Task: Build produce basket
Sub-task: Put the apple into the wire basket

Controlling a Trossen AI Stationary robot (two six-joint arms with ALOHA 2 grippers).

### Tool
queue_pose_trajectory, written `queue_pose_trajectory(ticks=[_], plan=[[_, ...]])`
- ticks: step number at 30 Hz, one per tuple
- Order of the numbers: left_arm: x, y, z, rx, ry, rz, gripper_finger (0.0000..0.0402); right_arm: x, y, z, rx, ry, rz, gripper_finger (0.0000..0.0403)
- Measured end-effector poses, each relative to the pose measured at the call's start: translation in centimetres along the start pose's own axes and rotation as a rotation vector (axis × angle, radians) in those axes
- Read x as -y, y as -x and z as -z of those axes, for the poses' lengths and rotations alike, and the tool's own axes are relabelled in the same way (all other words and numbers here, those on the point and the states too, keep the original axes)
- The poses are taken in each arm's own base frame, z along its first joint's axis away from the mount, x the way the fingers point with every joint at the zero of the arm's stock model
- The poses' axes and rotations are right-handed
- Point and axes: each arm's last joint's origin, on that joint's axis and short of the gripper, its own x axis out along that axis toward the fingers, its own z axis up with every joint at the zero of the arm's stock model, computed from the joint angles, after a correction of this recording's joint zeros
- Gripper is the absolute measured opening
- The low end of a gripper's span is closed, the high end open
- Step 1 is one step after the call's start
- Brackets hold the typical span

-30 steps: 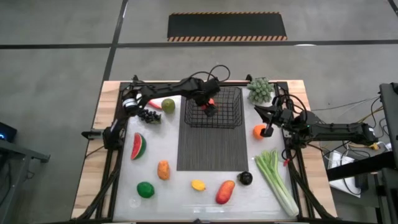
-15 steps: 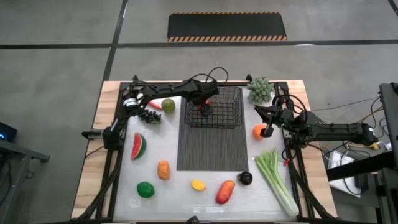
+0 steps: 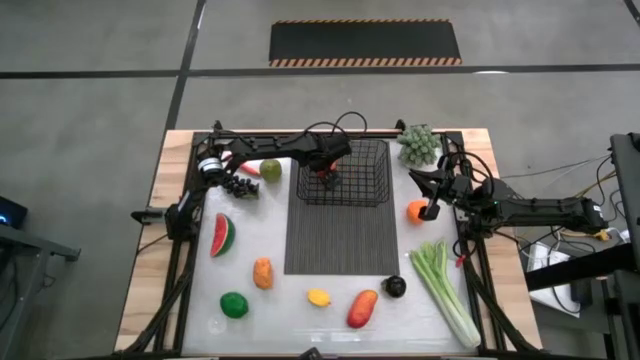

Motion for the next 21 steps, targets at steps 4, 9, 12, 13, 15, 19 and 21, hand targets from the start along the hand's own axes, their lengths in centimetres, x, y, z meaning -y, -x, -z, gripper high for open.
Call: queue_pose_trajectory(ticks=[4,9,12,13,15,19,21], plan=[[0.0,0.0,0.0,0.0,-0.006,0.001,0.0302,0.0,0.0,0.0,0.0,0.0,0.0,0.0018],[0.0,0.0,0.0,0.0,-0.006,0.002,0.0331,0.0,0.0,0.0,0.0,0.001,0.0,0.0018],[0.0,0.1,0.0,0.0,-0.007,0.003,0.0345,0.0,0.0,0.0,0.0,0.001,0.0,0.0018],[0.0,0.1,0.0,0.001,-0.007,0.003,0.0347,0.0,0.0,0.0,0.0,0.001,0.0,0.0018],[0.0,0.2,0.0,0.002,-0.008,0.009,0.0348,0.0,0.0,0.0,0.0,0.001,0.0,0.0018],[-0.2,1.7,-0.3,0.028,-0.004,0.036,0.0349,0.0,0.0,-0.1,0.0,-0.001,0.0,0.0018],[-0.3,2.9,-0.4,0.049,-0.001,0.06,0.0349,0.0,0.0,-0.1,0.001,-0.002,0.001,0.0018]])
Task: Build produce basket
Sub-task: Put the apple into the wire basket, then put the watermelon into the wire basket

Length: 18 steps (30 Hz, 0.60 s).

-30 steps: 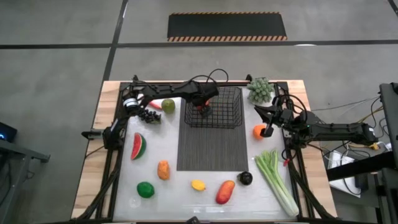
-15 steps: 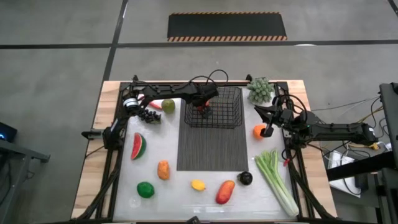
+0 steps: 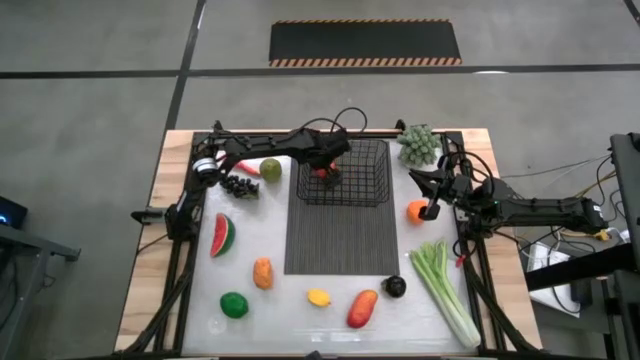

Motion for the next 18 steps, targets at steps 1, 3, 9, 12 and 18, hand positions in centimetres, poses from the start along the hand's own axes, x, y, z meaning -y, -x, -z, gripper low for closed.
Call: queue_pose_trajectory(ticks=[1,3,9,12,18], plan=[[-0.1,0.8,-0.1,0.017,0.003,0.009,0.0349,0.0,0.0,0.0,0.001,-0.001,0.0,0.0018],[-0.1,2.4,-0.3,0.053,0.005,0.02,0.0349,0.0,0.0,0.0,0.0,0.0,0.0,0.0018],[0.3,9.3,0.3,0.168,-0.013,0.063,0.035,0.0,0.0,0.0,0.0,0.0,0.0,0.0018],[1.0,12.8,1.5,0.203,-0.044,0.091,0.035,0.0,0.0,0.0,-0.002,0.0,0.0,0.0018],[3.3,18.0,4.5,0.221,-0.179,0.146,0.035,0.0,0.0,0.0,-0.003,0.0,-0.001,0.0018]])
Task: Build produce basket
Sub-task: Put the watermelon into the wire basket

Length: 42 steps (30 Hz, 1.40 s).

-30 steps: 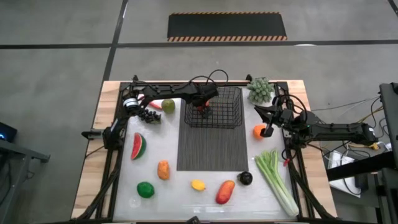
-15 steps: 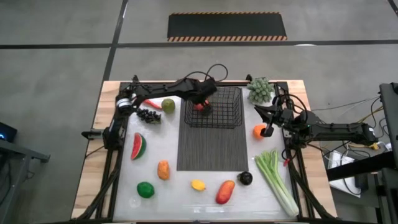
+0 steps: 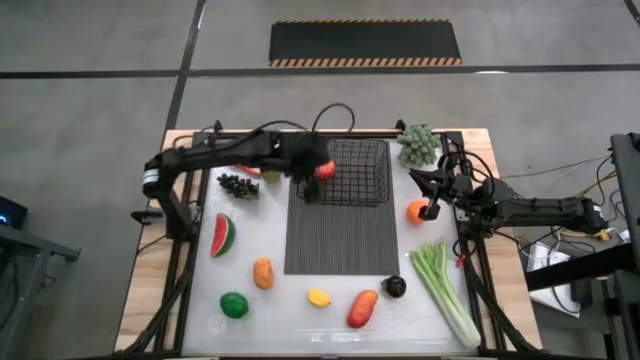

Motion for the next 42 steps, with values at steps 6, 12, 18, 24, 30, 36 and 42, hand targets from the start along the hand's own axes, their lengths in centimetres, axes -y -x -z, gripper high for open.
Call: queue_pose_trajectory(ticks=[6,12,18,24,30,36,42], plan=[[2.6,1.9,2.6,-0.039,-0.038,0.049,0.035,0.0,0.0,0.0,-0.003,0.001,-0.001,0.0018],[4.1,2.2,7.0,-0.231,0.267,0.047,0.035,0.0,0.0,0.2,-0.016,0.004,-0.004,0.0018],[5.1,1.4,12.7,-0.449,0.592,-0.121,0.035,-0.1,0.0,0.2,-0.017,0.005,-0.005,0.0018],[5.3,-0.5,18.2,-0.633,0.801,-0.262,0.035,-0.1,0.0,0.3,-0.024,0.008,-0.007,0.0018],[4.8,-2.7,22.7,-0.779,0.865,-0.389,0.035,-0.1,0.0,0.3,-0.024,0.009,-0.006,0.0018],[4.5,-4.2,25.1,-0.808,0.847,-0.42,0.035,-0.1,0.0,0.3,-0.024,0.009,-0.006,0.0018],[4.5,-5.4,26.3,-0.783,0.855,-0.398,0.035,-0.1,0.0,0.3,-0.024,0.009,-0.006,0.0018]])
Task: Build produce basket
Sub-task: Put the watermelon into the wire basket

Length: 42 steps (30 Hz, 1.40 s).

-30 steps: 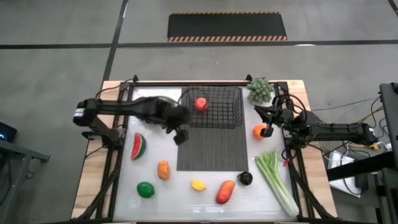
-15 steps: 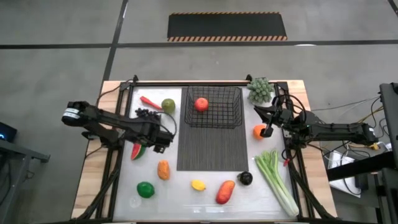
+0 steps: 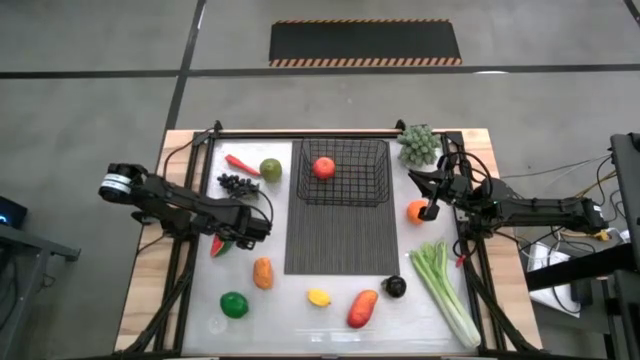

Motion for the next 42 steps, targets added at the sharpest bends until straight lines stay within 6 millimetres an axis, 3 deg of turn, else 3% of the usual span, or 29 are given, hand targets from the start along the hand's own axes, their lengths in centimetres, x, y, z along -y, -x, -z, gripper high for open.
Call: queue_pose_trajectory(ticks=[7,21,27,34,42], plan=[[0.1,-1.2,0.0,0.017,0.0,0.028,0.0319,0.0,0.0,0.0,0.0,0.0,0.0,0.0018],[0.0,-1.2,0.0,0.021,0.0,0.026,0.0135,0.0,0.0,0.0,-0.001,0.0,0.0,0.0018],[0.2,-0.8,-0.1,0.033,-0.027,0.031,0.0125,0.0,0.0,0.0,-0.001,0.0,0.0,0.0018],[0.8,2.9,-0.4,0.176,-0.117,0.07,0.0128,0.0,0.0,0.0,-0.001,0.0,0.0,0.0018],[1.5,10.8,-0.6,0.594,-0.299,0.273,0.0129,-0.1,-0.1,0.1,-0.006,-0.006,-0.012,0.0018]])
